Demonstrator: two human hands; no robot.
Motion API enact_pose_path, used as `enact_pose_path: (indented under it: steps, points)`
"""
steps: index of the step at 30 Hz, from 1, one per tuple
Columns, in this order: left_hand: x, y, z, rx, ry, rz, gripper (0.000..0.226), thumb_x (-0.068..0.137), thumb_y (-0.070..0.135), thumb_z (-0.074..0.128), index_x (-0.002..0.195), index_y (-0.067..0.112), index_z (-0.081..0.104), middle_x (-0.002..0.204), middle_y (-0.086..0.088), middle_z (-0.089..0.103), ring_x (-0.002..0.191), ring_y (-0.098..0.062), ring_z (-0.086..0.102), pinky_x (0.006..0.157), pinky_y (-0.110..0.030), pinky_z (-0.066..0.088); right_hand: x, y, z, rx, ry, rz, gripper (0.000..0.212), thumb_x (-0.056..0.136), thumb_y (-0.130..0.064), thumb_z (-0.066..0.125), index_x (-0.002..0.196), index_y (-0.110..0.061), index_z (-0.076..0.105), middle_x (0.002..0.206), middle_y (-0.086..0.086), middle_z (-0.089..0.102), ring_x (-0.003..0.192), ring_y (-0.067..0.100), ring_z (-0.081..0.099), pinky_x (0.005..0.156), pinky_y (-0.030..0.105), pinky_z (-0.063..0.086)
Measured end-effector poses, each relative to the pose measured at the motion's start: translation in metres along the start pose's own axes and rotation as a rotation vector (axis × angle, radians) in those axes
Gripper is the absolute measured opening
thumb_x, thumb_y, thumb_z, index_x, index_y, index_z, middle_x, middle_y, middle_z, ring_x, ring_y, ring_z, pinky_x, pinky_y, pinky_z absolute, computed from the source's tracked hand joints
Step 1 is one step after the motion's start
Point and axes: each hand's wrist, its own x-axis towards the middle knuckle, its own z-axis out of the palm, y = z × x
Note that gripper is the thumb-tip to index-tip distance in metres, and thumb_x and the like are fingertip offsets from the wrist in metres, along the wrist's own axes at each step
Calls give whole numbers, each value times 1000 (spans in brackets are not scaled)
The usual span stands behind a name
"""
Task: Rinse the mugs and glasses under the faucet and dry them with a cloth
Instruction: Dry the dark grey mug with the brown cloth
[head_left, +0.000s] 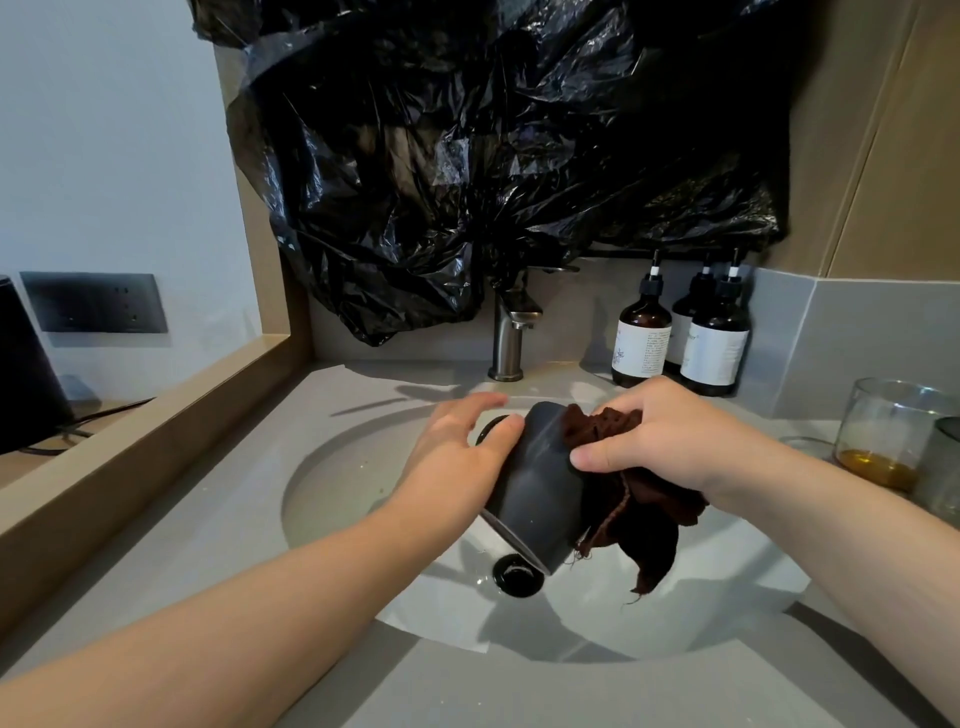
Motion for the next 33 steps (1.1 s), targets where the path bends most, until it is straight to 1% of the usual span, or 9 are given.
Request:
enact_pose_path:
  steps: [4,8,11,17,20,23,25,28,33]
  points:
    - [-7,3,6,164,-107,127,32,94,49,44,122,39,55,120,13,53,111,-3,49,90,-19,38,0,1,-2,-72,47,57,16,72,-15,79,75,-3,69,66,8,69,64,21,65,69,31,52]
    - [-8,1,13,111,-312,-7,46,94,60,31,137,44,37,127,7,58,114,-13,54,99,-31,42,-1,-3,2,-124,16,50,16,72,-17,79,66,-7,68,58,4,62,57,16,59,60,26,45]
    - [-5,3,13,-14,-322,-86,43,94,62,26,129,44,45,123,7,60,114,-14,56,102,-36,42,-3,-8,7,-127,-13,11,18,72,-15,79,67,-4,66,56,3,57,55,16,55,56,24,41]
    - [-8,12,8,-244,-291,-418,42,95,62,30,111,35,58,102,2,70,93,-17,68,83,-37,56,-2,-7,14,-80,-42,-25,19,74,-19,78,63,-10,64,58,3,60,57,16,56,58,25,41]
    - [-9,11,6,-373,-264,-569,51,91,65,38,104,22,62,94,-9,72,89,-28,69,84,-46,56,3,-3,11,19,167,-61,30,76,-36,75,63,-11,64,56,0,56,53,12,52,55,23,41]
    - [-5,8,5,-474,-205,-658,51,88,65,44,97,18,60,86,-14,70,82,-32,68,84,-52,54,8,-5,-11,295,444,-44,62,76,-59,63,77,3,61,64,10,55,58,29,56,66,34,52]
    - [-4,7,6,-511,-184,-682,50,88,65,45,97,18,59,87,-15,69,82,-33,68,85,-53,53,4,-7,-17,192,545,-167,50,85,-46,54,78,3,57,63,9,52,58,25,54,64,31,48]
    - [-3,6,8,-544,-185,-686,55,88,67,43,100,17,61,87,-14,70,83,-32,67,87,-53,53,-10,-4,7,-154,536,-405,7,91,-24,53,94,-22,60,80,-10,61,65,5,59,59,24,51]
    - [-5,5,11,-554,-177,-637,52,91,65,39,92,19,64,75,-10,72,79,-29,67,85,-47,54,-7,12,38,-696,531,-767,23,86,-32,51,90,-19,69,89,-3,57,81,19,54,52,36,48]
